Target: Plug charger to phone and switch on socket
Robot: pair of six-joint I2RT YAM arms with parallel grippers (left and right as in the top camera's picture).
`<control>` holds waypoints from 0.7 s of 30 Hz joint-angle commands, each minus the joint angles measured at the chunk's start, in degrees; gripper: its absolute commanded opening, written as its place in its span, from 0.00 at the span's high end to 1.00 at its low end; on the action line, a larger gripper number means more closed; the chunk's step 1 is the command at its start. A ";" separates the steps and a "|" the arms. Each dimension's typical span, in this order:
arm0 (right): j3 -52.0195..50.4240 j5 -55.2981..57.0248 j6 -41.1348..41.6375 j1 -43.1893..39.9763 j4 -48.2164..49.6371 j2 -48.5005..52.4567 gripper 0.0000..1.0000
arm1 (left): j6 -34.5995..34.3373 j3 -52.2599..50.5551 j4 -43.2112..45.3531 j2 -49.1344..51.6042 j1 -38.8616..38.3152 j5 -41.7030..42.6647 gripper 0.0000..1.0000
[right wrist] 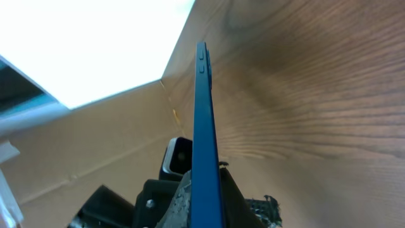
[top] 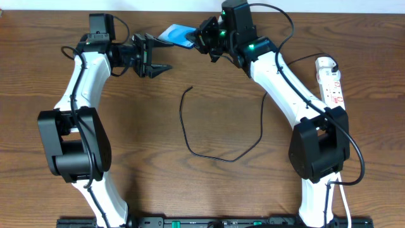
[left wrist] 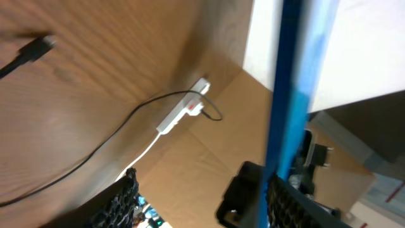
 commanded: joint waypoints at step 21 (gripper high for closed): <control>1.25 -4.37 9.35 2.64 2.73 -3.02 0.99 | -19.17 0.11 13.90 -1.29 -0.20 -7.65 0.55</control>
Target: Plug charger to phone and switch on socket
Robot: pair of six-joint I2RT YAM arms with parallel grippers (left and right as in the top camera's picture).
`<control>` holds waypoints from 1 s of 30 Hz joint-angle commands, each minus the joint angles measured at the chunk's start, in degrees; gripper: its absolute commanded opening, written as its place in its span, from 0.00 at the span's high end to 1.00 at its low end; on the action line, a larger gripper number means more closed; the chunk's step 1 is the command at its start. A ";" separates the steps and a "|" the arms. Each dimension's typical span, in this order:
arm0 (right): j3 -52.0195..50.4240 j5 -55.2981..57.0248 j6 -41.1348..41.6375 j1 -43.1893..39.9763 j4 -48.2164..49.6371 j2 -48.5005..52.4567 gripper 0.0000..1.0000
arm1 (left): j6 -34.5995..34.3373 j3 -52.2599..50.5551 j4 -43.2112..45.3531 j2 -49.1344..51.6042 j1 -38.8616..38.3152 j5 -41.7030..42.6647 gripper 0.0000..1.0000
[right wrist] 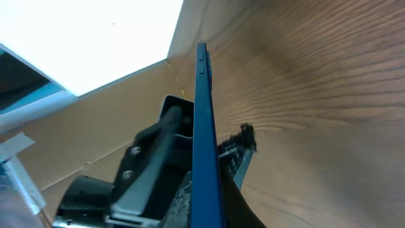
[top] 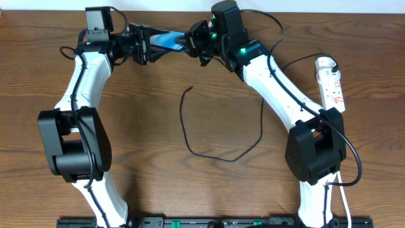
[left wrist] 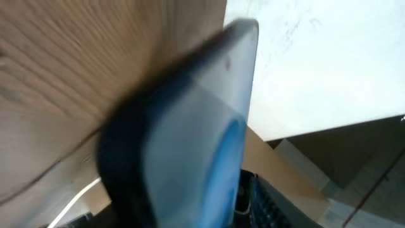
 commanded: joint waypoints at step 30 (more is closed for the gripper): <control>1.25 1.46 8.66 3.82 3.19 -3.02 0.97 | -2.16 0.15 3.56 -1.29 -0.17 -8.79 0.92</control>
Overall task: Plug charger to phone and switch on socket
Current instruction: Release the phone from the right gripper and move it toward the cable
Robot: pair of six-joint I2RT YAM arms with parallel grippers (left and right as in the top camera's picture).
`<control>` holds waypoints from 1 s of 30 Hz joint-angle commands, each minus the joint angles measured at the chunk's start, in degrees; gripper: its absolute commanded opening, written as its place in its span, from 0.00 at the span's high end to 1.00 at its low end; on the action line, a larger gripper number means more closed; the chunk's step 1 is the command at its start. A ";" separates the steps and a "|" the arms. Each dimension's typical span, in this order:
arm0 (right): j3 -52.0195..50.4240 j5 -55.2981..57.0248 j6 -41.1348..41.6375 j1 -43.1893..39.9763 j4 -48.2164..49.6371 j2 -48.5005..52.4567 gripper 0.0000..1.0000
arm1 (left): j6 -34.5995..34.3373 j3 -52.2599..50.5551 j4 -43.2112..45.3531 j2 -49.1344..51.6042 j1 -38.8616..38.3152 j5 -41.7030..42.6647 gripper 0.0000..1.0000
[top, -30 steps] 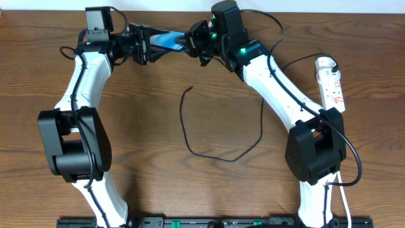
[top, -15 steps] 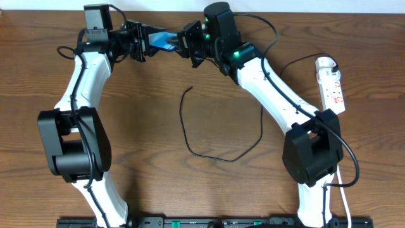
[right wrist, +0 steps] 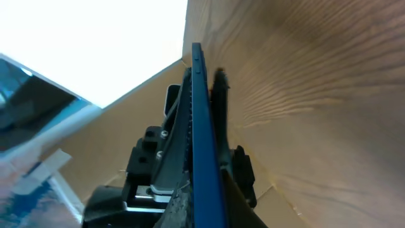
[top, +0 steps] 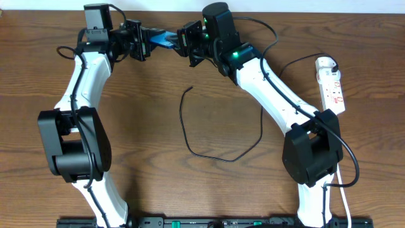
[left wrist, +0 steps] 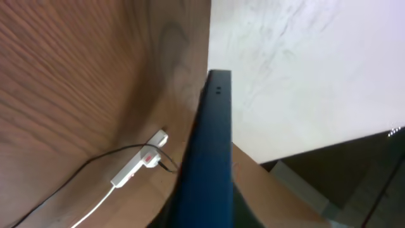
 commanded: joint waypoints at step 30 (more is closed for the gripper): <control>1.20 -6.95 -68.48 -11.41 -23.43 -2.99 0.26 | 39.56 0.09 -2.21 -1.29 7.76 21.97 0.92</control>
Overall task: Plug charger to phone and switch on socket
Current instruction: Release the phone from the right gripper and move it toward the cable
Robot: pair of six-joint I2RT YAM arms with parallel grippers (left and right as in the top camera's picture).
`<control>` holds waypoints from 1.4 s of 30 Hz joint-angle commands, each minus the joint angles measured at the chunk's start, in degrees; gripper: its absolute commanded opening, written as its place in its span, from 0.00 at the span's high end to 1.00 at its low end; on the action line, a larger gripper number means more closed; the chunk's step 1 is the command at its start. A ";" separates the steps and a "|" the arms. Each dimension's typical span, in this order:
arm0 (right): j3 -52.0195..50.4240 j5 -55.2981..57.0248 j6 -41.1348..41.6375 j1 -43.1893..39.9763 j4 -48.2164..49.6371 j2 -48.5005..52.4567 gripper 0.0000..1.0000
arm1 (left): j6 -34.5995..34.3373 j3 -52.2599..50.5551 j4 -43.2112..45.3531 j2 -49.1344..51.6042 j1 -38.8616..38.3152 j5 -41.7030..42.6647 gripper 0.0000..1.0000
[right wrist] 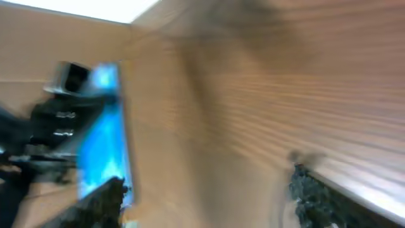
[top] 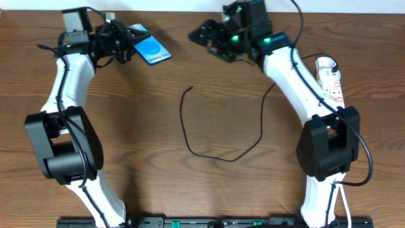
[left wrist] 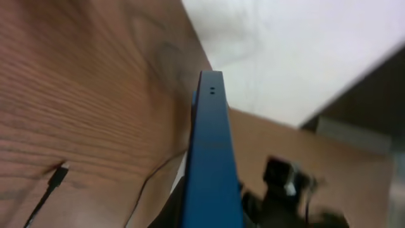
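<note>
The blue phone (top: 150, 51) hangs above the table's far left part, my left gripper (top: 129, 44) shut on one end of it. In the left wrist view the phone (left wrist: 211, 158) shows edge-on between the jaws. My right gripper (top: 207, 38) stands open and holds nothing, to the right of the phone and apart from it. Its view is blurred, with the phone (right wrist: 101, 142) at left and its fingers (right wrist: 310, 193) wide apart. The black charger cable (top: 215, 155) lies looped on mid-table, its plug end (left wrist: 60, 172) free. The white socket strip (top: 331, 79) lies at far right.
The cable runs from the loose plug tip (top: 190, 88) round to the right arm's side. The strip's white lead (top: 345, 202) goes down the right edge. The table's back edge meets a white wall just behind both grippers.
My right gripper has let go of the phone, opened and moved away to the right. My left gripper still holds the phone and has moved it left.
First my right gripper held the phone at the back, with the left gripper open beside it. Then the left jaws were round the phone's free end, then both grippers held it. Now the left gripper alone holds it.
</note>
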 commanded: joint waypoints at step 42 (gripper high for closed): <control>0.68 9.66 8.35 11.93 -4.98 16.26 0.62 | 14.95 -0.09 -0.70 -1.29 4.85 2.16 0.93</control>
